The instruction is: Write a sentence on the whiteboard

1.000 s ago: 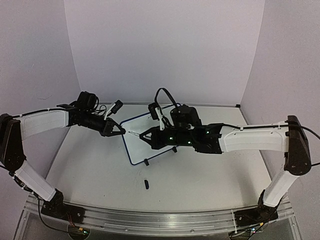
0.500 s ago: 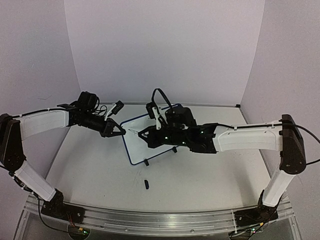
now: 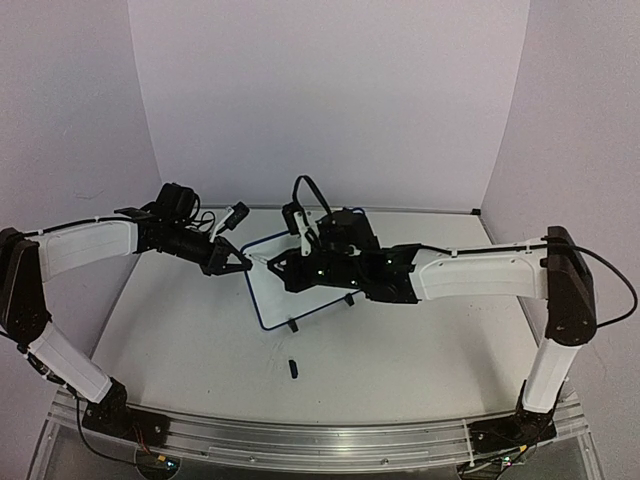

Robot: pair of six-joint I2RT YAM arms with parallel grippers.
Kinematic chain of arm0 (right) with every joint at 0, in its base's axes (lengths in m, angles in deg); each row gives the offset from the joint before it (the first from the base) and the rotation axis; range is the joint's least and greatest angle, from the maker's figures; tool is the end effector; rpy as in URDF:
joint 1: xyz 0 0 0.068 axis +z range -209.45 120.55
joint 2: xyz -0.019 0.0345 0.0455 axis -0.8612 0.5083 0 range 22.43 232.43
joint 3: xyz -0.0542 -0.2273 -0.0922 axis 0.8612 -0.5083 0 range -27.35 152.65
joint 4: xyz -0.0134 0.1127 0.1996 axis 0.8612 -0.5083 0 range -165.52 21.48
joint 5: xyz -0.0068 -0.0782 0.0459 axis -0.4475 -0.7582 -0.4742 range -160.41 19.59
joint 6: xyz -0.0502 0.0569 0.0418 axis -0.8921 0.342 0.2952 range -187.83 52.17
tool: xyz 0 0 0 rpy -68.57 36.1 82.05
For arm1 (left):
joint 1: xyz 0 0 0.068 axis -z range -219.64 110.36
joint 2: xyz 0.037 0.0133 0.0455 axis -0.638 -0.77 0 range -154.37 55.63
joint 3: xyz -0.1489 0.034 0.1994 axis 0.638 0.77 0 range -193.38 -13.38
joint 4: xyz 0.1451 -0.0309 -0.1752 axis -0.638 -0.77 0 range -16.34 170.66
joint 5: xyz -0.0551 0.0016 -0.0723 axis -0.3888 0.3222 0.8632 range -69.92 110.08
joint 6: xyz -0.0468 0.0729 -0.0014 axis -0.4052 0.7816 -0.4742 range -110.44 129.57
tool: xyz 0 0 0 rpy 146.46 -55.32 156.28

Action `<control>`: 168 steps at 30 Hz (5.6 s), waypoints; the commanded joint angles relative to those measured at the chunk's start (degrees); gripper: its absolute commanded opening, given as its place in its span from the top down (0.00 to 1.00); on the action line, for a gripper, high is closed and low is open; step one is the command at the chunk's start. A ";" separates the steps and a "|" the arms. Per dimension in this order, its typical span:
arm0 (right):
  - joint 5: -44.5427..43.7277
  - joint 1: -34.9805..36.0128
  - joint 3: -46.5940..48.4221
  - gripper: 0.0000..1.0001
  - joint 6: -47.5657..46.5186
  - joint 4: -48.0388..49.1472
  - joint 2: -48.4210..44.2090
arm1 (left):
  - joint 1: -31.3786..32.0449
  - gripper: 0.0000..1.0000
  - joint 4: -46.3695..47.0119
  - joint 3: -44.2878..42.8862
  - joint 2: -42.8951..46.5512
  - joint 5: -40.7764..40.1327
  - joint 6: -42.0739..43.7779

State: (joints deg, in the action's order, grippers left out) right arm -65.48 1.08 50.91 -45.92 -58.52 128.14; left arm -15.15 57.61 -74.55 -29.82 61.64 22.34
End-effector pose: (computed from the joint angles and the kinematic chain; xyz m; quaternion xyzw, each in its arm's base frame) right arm 0.2124 0.3893 0.2572 -0.2904 0.7517 0.4156 0.4218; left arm 0.2578 -0.1735 0.2258 0.4006 0.7840 -0.3635 0.3046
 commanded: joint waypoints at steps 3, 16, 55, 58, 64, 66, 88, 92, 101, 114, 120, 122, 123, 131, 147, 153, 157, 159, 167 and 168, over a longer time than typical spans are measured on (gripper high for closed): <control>-1.31 0.33 2.94 1.00 -0.19 1.47 1.68 | 0.82 1.00 -3.49 -1.28 0.55 -2.25 1.16; -8.44 0.29 2.07 1.00 1.59 -0.17 0.79 | 0.85 1.00 -3.67 -1.39 0.81 -2.54 1.29; -3.68 0.66 0.24 1.00 -2.27 0.97 -1.20 | 0.82 1.00 -3.85 -1.59 1.23 -3.24 1.35; -4.82 0.69 0.77 1.00 -2.05 0.58 -0.67 | 0.82 1.00 -3.93 -1.62 1.05 -3.22 1.37; -4.93 0.72 1.73 1.00 -2.04 0.02 0.34 | 0.82 1.00 -3.93 -1.61 1.06 -3.21 1.40; -4.93 0.71 1.81 1.00 -2.05 0.02 0.46 | 0.82 1.00 -3.93 -1.61 1.03 -3.24 1.40; -5.43 1.15 -5.89 1.00 1.50 -0.33 0.09 | 0.82 1.00 -4.02 -1.72 1.59 -3.31 1.40; -5.42 1.39 -7.30 1.00 1.94 -0.33 -0.80 | 0.82 1.00 -4.01 -1.68 1.58 -3.32 1.43; -5.43 1.44 -8.31 1.00 0.78 0.90 -4.92 | 0.91 1.00 -4.02 -1.66 1.76 -3.48 1.43; -10.46 1.43 -6.73 1.00 0.46 1.77 -3.41 | 0.87 1.00 -4.11 -1.68 1.87 -3.41 1.50; -10.99 1.36 -6.02 1.00 -0.20 2.10 -3.11 | 0.92 1.00 -4.11 -1.66 1.92 -3.37 1.50; -10.94 1.30 -5.57 1.00 -0.43 2.30 -2.70 | 0.87 1.00 -4.11 -1.63 1.87 -3.42 1.53; -10.96 1.28 -5.48 1.00 -0.40 2.30 -2.59 | 0.90 1.00 -4.11 -1.65 1.84 -3.42 1.50; -11.22 1.28 -4.32 1.00 -1.03 2.92 -1.55 | 0.91 1.00 -4.19 -1.68 1.78 -3.40 1.47; -7.09 1.26 -5.01 1.00 -0.76 2.38 0.28 | 0.91 1.00 -4.19 -1.70 1.86 -3.42 1.59; -9.27 1.30 -6.22 1.00 -0.29 1.16 -0.74 | 0.91 1.00 -4.20 -1.85 1.87 -3.33 1.58; -10.50 1.33 -6.48 1.00 -0.55 0.20 -1.27 | 1.00 1.00 -4.20 -1.77 1.93 -3.30 1.60; -10.99 1.26 -6.46 1.00 -0.68 -0.04 -1.30 | 1.00 1.00 -4.21 -1.79 1.95 -3.30 1.58; -12.03 1.28 -5.76 1.00 -0.99 -0.66 -1.30 | 0.99 1.00 -4.20 -1.81 1.95 -3.33 1.56; -12.34 1.26 -5.87 1.00 -1.02 -0.76 -1.43 | 1.00 1.00 -4.20 -1.78 1.94 -3.33 1.56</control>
State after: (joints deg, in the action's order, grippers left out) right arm -75.30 2.37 44.66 -46.75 -58.87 127.53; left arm -14.45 56.48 -74.87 -29.38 60.31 23.06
